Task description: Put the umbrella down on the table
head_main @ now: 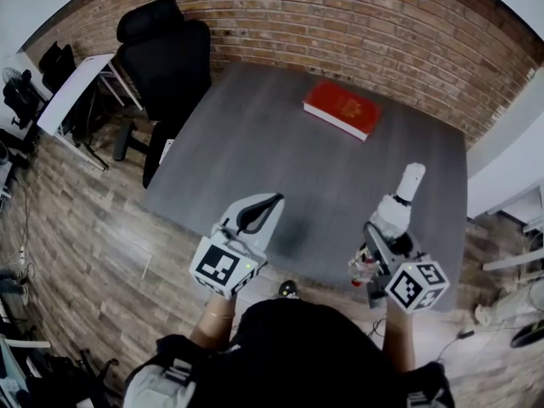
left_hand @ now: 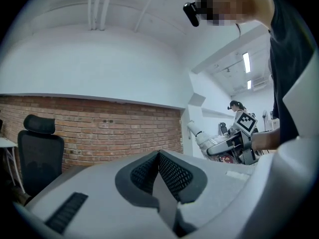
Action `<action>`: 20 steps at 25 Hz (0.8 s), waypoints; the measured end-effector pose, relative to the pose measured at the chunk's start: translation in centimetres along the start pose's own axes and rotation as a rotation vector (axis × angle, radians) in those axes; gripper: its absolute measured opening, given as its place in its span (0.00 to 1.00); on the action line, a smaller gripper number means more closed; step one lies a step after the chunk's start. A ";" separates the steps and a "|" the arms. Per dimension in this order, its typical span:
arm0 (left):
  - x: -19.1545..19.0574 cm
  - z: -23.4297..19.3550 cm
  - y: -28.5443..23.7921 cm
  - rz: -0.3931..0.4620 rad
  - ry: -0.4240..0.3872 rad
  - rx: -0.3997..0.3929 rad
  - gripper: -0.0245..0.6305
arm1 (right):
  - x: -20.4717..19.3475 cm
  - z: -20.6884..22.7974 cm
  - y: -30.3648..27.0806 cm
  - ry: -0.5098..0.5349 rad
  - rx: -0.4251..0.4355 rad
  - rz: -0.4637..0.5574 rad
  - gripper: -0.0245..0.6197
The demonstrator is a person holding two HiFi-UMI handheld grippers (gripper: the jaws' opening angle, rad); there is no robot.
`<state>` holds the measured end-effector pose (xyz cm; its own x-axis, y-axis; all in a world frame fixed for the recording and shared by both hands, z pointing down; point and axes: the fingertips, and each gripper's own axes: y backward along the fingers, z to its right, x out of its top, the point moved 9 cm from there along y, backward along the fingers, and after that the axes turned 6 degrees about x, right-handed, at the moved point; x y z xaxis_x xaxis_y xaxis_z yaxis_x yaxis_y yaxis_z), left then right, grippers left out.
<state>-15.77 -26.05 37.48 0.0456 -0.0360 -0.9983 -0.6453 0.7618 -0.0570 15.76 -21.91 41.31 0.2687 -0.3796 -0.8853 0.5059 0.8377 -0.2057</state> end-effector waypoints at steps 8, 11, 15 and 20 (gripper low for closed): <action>-0.6 -1.9 -1.7 -0.017 -0.013 -0.020 0.04 | -0.7 1.2 -1.7 -0.011 -0.043 -0.024 0.48; -1.0 -1.7 -2.3 -0.030 -0.002 -0.027 0.04 | -0.6 1.8 -1.9 -0.008 -0.046 -0.038 0.48; -1.0 -1.5 -3.3 -0.031 -0.002 -0.011 0.04 | -0.2 3.3 -2.3 -0.021 -0.043 -0.054 0.48; -0.8 -1.7 -4.5 -0.025 -0.001 0.011 0.04 | 0.0 5.3 -3.3 -0.014 -0.048 -0.093 0.48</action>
<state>-14.23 -30.55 38.48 0.0622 -0.0545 -0.9966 -0.6352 0.7680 -0.0817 18.45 -26.74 44.21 0.2337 -0.4622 -0.8554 0.4898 0.8160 -0.3070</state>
